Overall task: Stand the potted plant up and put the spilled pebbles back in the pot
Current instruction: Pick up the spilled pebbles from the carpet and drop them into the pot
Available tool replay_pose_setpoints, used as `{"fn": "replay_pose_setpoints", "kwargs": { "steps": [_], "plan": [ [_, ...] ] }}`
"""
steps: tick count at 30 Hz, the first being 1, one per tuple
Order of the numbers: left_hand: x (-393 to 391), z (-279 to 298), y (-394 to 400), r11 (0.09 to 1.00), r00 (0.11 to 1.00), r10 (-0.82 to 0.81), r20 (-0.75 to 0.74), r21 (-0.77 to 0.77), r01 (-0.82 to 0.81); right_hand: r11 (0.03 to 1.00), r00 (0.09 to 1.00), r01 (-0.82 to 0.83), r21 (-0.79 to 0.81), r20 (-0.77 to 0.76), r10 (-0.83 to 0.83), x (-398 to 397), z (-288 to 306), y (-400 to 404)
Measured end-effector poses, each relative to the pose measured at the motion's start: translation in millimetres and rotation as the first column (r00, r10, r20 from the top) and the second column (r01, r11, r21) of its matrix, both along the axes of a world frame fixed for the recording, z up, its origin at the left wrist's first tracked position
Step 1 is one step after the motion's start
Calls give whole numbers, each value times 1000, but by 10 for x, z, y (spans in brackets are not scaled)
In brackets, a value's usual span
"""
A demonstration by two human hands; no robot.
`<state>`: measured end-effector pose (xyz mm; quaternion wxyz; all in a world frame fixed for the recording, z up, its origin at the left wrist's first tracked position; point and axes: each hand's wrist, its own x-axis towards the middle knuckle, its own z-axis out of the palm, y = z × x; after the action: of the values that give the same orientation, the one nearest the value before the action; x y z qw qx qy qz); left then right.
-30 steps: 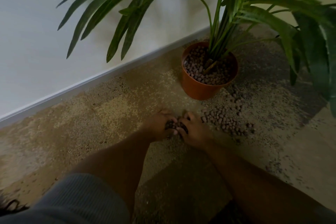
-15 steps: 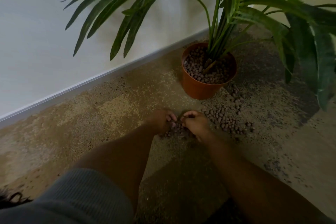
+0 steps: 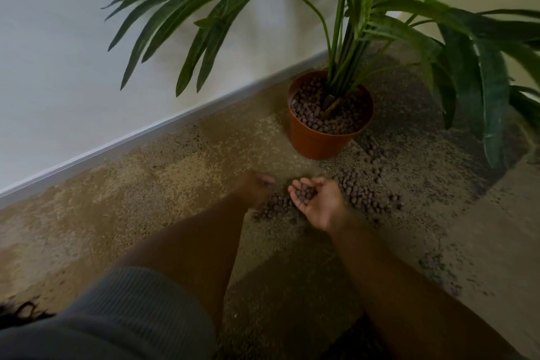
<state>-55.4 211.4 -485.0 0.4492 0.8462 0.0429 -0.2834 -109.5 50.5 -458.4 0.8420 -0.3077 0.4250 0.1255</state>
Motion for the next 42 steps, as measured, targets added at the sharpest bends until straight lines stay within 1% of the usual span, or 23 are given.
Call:
{"fn": "replay_pose_setpoints", "kwargs": {
  "steps": [1, 2, 3, 4, 6, 9, 11, 13, 16, 21, 24, 27, 30, 32, 34, 35, 36, 37, 39, 40, 41, 42],
  "plan": [
    [4, 48, -9, 981, 984, 122, -127, -133, -138, 1000, 1000, 1, 9, 6, -1, 1, 15, -4],
    [4, 111, -21, 925, 938, 197, -286, -264, -275, 1000, 1000, 6, 24, 18, -6, 7, 29, -10],
    [8, 171, -29, 848, 879, 227, -419, -360, -390, 999, 999, 18, 42, 31, -20, 18, 47, -15],
    [17, 225, -34, 767, 829, 233, -508, -427, -478, 997, 998, 37, 61, 43, -39, 35, 76, -13],
    [39, 332, -60, 642, 764, 235, -601, -494, -586, 993, 994, 76, 95, 72, -83, 89, 160, 8],
    [110, 577, -180, 473, 710, 281, -646, -550, -688, 982, 980, 128, 136, 132, -146, 206, 403, 65],
    [232, 783, -302, 361, 695, 317, -646, -595, -718, 975, 968, 155, 160, 171, -182, 314, 609, 114],
    [360, 992, -434, 279, 693, 344, -633, -636, -720, 962, 946, 206, 181, 215, -243, 429, 812, 145],
    [477, 1241, -604, 235, 714, 345, -608, -681, -694, 943, 910, 285, 169, 262, -322, 589, 1035, 93],
    [569, 1344, -774, 174, 737, 305, -604, -725, -666, 936, 893, 335, 105, 282, -351, 755, 1231, -49],
    [558, 1387, -814, 160, 761, 231, -607, -748, -645, 947, 899, 313, 67, 299, -319, 784, 1262, -98],
    [545, 1410, -793, 156, 764, 175, -620, -749, -644, 955, 906, 282, 95, 302, -297, 801, 1251, -157],
    [538, 1391, -749, 182, 765, 197, -614, -743, -644, 947, 899, 294, 128, 301, -319, 763, 1244, -177],
    [507, 1369, -695, 160, 769, 224, -598, -756, -635, 948, 893, 298, 115, 318, -319, 703, 1245, -159],
    [462, 1328, -608, 163, 769, 267, -580, -760, -630, 964, 901, 258, 64, 345, -264, 649, 1215, -130],
    [434, 1300, -550, 187, 769, 296, -567, -755, -629, 975, 911, 220, 31, 351, -217, 618, 1191, -105],
    [403, 1262, -491, 235, 767, 334, -548, -739, -631, 984, 922, 181, -1, 348, -169, 585, 1152, -75],
    [364, 1222, -432, 303, 766, 377, -520, -713, -633, 990, 937, 134, -39, 332, -114, 553, 1101, -42],
    [298, 1094, -315, 462, 784, 440, -437, -639, -615, 988, 963, 12, -154, 267, 30, 479, 962, 24],
    [259, 1023, -255, 544, 806, 449, -387, -597, -590, 970, 970, -59, -235, 215, 111, 441, 876, 55],
    [211, 960, -197, 635, 836, 443, -324, -544, -548, 930, 968, -147, -336, 146, 206, 392, 790, 86],
    [157, 886, -133, 743, 879, 414, -239, -469, -477, 864, 952, -239, -444, 70, 299, 340, 686, 117]
  ]
}}
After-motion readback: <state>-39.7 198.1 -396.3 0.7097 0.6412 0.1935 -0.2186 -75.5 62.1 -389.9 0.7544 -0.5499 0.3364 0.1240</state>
